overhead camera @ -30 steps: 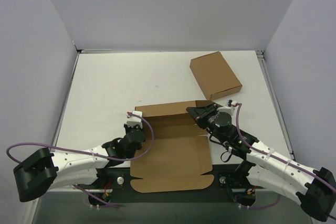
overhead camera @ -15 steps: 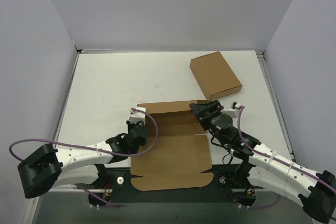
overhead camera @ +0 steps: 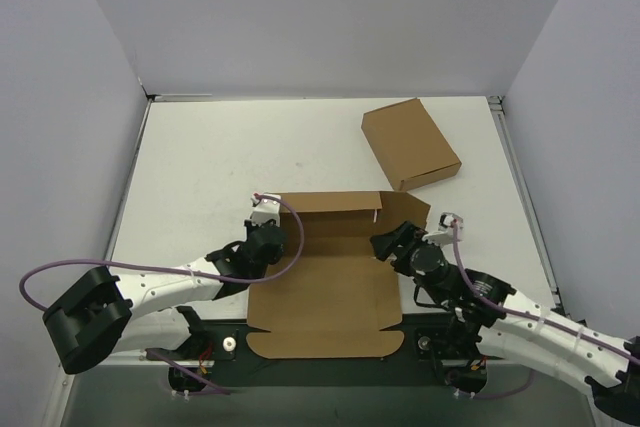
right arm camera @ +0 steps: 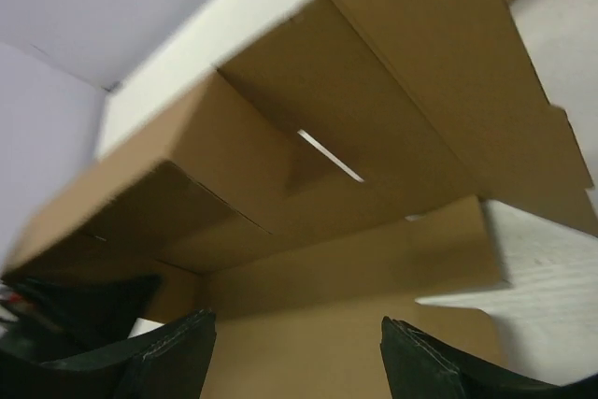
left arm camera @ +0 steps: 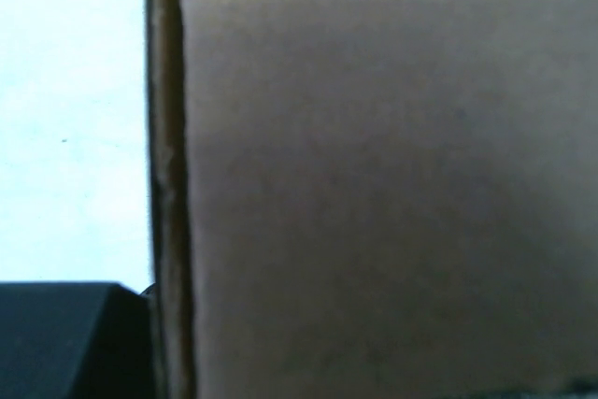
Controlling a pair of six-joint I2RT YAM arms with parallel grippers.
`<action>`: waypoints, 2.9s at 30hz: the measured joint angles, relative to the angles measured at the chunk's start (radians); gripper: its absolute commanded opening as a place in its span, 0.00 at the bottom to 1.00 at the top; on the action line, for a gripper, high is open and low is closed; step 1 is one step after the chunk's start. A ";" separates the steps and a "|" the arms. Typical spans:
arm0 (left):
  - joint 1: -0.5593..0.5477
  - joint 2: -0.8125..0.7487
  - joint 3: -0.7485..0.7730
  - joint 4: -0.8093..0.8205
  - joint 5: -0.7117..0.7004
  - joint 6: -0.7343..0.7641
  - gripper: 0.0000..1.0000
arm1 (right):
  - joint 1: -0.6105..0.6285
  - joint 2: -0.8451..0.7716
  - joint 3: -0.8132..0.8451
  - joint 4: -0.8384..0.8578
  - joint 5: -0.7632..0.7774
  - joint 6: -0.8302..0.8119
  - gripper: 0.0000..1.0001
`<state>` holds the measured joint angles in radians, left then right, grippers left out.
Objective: Fold the paper box
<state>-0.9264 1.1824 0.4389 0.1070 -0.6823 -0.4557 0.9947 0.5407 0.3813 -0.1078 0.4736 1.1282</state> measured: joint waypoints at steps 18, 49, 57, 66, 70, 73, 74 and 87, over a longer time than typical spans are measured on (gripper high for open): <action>0.014 -0.010 -0.022 0.003 0.043 -0.001 0.29 | -0.231 0.558 0.081 0.038 -0.172 -0.257 0.70; 0.025 0.010 -0.023 0.017 0.017 0.015 0.29 | -0.246 0.729 -0.043 0.571 -0.131 -0.635 0.53; 0.025 0.023 -0.023 0.032 0.008 0.017 0.29 | -0.143 0.721 -0.043 0.643 -0.045 -0.711 0.53; 0.025 0.027 -0.023 0.040 0.014 0.019 0.29 | -0.092 0.828 -0.035 0.735 -0.082 -0.748 0.52; 0.025 0.029 -0.023 0.042 0.013 0.019 0.29 | -0.076 0.875 -0.013 0.749 -0.075 -0.766 0.52; 0.025 0.032 -0.023 0.043 0.007 0.019 0.29 | -0.060 0.908 0.005 0.756 -0.056 -0.780 0.52; 0.025 0.033 -0.023 0.043 0.005 0.019 0.29 | -0.055 0.920 0.011 0.758 -0.051 -0.783 0.52; 0.027 0.045 -0.023 0.053 -0.017 0.019 0.29 | -0.018 1.014 0.074 0.755 0.024 -0.781 0.64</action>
<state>-0.8993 1.2274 0.4164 0.1596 -0.6991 -0.4366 0.9771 1.5543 0.4549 0.6476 0.4973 0.3470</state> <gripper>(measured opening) 0.291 0.558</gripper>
